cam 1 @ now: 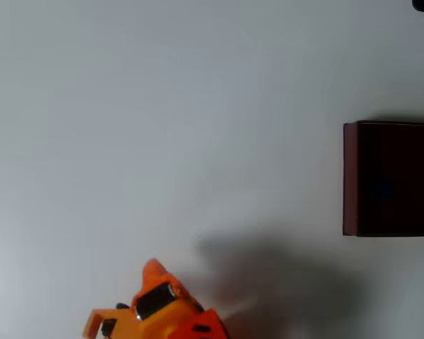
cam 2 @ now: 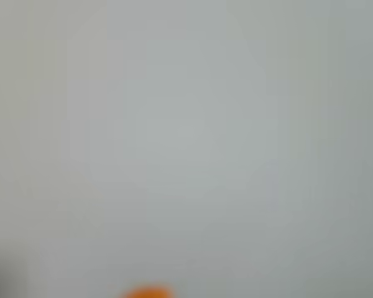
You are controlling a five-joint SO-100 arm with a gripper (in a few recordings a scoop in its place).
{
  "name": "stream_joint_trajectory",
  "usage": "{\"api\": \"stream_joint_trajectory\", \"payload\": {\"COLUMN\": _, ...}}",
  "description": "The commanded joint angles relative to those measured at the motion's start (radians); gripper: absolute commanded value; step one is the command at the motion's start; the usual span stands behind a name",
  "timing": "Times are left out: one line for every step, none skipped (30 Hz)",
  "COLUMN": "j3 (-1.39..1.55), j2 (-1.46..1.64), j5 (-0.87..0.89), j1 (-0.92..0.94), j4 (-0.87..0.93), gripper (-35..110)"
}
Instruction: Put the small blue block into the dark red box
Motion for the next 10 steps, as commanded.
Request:
{"api": "stream_joint_trajectory", "payload": {"j3": 0.061, "j2": 0.058, "j5": -0.009, "j1": -0.003, "j4": 0.003, "gripper": 0}}
{"api": "stream_joint_trajectory", "payload": {"j3": 0.069, "j2": 0.058, "j5": 0.000, "j1": 0.003, "j4": 0.005, "gripper": 0}}
{"api": "stream_joint_trajectory", "payload": {"j3": 0.078, "j2": 0.058, "j5": 0.006, "j1": 0.005, "j4": 0.003, "gripper": 0}}
{"api": "stream_joint_trajectory", "payload": {"j3": 0.086, "j2": 0.058, "j5": 0.012, "j1": 0.011, "j4": 0.003, "gripper": 0}}
{"api": "stream_joint_trajectory", "payload": {"j3": 0.091, "j2": 0.058, "j5": 0.012, "j1": 0.015, "j4": 0.003, "gripper": 0}}
{"api": "stream_joint_trajectory", "payload": {"j3": 0.094, "j2": 0.058, "j5": 0.012, "j1": 0.018, "j4": 0.002, "gripper": 0}}
{"api": "stream_joint_trajectory", "payload": {"j3": 0.098, "j2": 0.058, "j5": 0.015, "j1": 0.025, "j4": 0.002, "gripper": 0}}
{"api": "stream_joint_trajectory", "payload": {"j3": 0.104, "j2": 0.058, "j5": 0.017, "j1": 0.029, "j4": 0.002, "gripper": 0}}
{"api": "stream_joint_trajectory", "payload": {"j3": 0.106, "j2": 0.058, "j5": 0.020, "j1": 0.037, "j4": 0.003, "gripper": 0}}
{"api": "stream_joint_trajectory", "payload": {"j3": 0.106, "j2": 0.058, "j5": 0.020, "j1": 0.038, "j4": 0.003, "gripper": 0}}
